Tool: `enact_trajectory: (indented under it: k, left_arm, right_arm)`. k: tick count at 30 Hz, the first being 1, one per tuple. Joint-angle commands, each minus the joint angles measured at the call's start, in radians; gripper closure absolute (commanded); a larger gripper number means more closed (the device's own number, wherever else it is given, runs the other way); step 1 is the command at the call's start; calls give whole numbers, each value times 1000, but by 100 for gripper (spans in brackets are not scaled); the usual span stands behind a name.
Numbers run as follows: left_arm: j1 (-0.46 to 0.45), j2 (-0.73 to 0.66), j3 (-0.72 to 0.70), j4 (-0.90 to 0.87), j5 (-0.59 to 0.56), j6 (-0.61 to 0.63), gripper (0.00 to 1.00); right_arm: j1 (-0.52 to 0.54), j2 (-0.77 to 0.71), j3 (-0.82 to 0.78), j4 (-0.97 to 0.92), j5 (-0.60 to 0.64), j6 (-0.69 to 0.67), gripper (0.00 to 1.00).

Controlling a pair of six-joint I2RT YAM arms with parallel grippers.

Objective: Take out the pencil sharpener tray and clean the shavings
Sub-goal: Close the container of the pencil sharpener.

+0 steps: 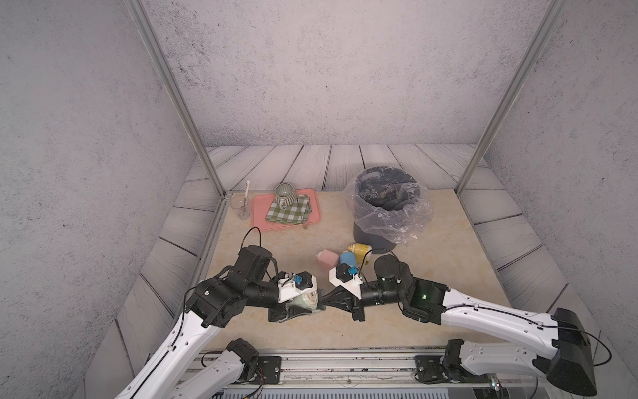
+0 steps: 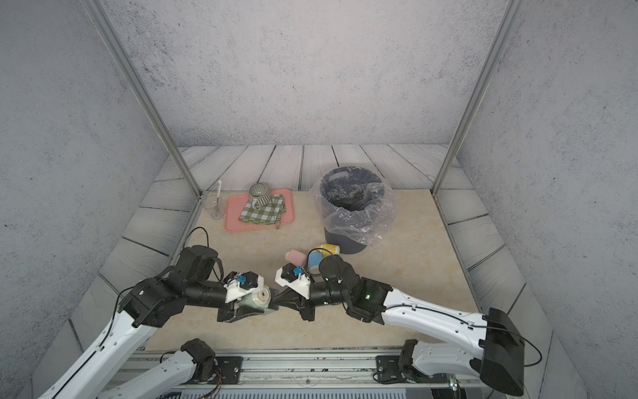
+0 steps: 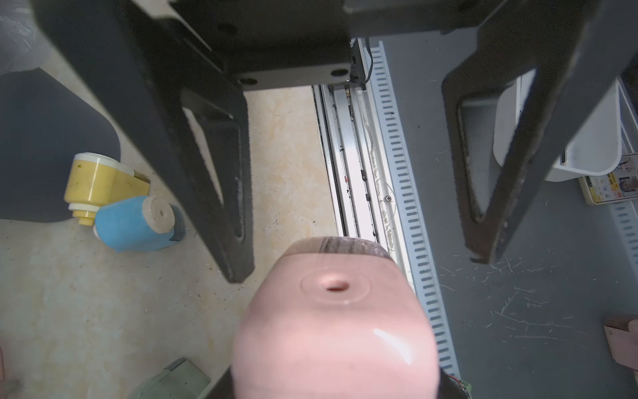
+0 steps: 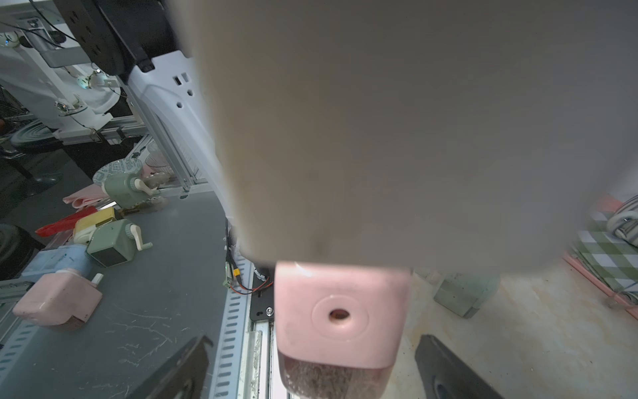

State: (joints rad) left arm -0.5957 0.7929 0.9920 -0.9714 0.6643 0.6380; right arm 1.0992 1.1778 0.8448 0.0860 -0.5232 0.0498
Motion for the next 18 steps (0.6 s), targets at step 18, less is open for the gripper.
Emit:
enact_trajectory:
  k: [18]
  left_arm:
    - [-3,262,1,-72,-189,126,100]
  right_arm:
    - [7,-438,-103,-369,663,-128,58]
